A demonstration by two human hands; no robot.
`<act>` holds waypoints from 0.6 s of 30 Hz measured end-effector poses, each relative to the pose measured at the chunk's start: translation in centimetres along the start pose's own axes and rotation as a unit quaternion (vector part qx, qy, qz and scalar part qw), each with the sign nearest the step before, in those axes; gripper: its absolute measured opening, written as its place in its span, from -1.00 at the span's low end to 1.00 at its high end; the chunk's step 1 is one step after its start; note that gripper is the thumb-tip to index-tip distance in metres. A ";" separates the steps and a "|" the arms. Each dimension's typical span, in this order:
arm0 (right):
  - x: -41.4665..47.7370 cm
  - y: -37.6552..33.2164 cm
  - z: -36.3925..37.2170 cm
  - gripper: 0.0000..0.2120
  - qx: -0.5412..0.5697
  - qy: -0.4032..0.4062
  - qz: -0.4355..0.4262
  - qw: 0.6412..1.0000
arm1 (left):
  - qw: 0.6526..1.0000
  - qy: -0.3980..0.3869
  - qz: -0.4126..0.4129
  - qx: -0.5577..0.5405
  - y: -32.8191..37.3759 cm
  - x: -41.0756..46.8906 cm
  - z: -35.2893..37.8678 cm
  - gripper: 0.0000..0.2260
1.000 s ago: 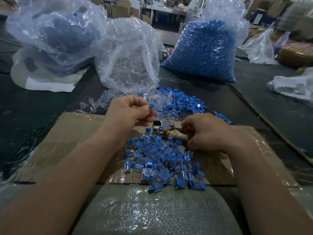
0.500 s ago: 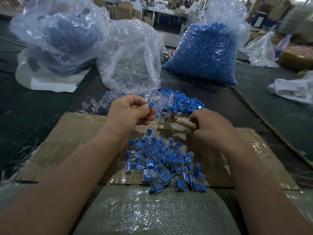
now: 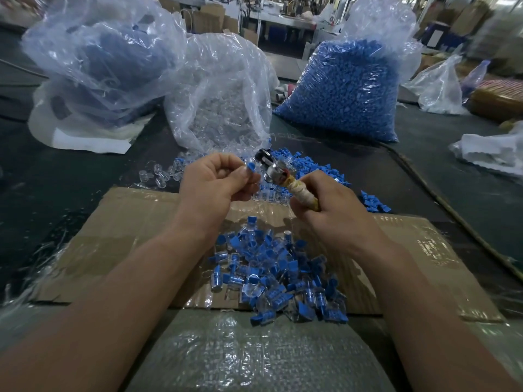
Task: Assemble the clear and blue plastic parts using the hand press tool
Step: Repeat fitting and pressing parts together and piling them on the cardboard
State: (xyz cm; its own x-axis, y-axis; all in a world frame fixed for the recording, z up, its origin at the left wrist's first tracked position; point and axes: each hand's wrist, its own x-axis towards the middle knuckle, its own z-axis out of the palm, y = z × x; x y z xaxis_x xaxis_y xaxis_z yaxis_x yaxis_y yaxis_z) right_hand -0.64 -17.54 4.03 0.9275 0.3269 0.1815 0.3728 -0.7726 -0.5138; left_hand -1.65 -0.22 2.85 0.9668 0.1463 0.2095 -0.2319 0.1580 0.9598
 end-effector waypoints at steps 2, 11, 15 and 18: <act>0.0 -0.1 0.0 -0.88 0.000 0.001 -0.002 1.000 | 1.000 -0.002 0.006 0.000 0.0 0.0 0.0 -0.85; -0.1 -0.2 0.2 -0.88 -0.008 -0.010 -0.006 1.000 | 0.999 -0.001 0.022 0.023 -0.2 0.0 0.1 -0.82; -0.1 -0.2 0.2 -0.89 -0.013 -0.014 -0.008 1.000 | 0.999 -0.001 0.022 0.030 -0.2 0.0 0.2 -0.82; -0.1 -0.3 0.2 -0.90 -0.031 -0.019 -0.009 0.999 | 0.999 0.003 0.021 0.036 -0.2 -0.1 0.2 -0.82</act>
State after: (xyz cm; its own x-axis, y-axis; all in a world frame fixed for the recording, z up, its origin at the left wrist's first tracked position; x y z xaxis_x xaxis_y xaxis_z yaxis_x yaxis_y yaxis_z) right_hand -0.90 -17.21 3.99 0.9196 0.3602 0.1567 0.3908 -0.7984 -0.4582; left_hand -1.72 -0.48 2.69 0.9554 0.1574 0.2498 -0.2647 0.0816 0.9609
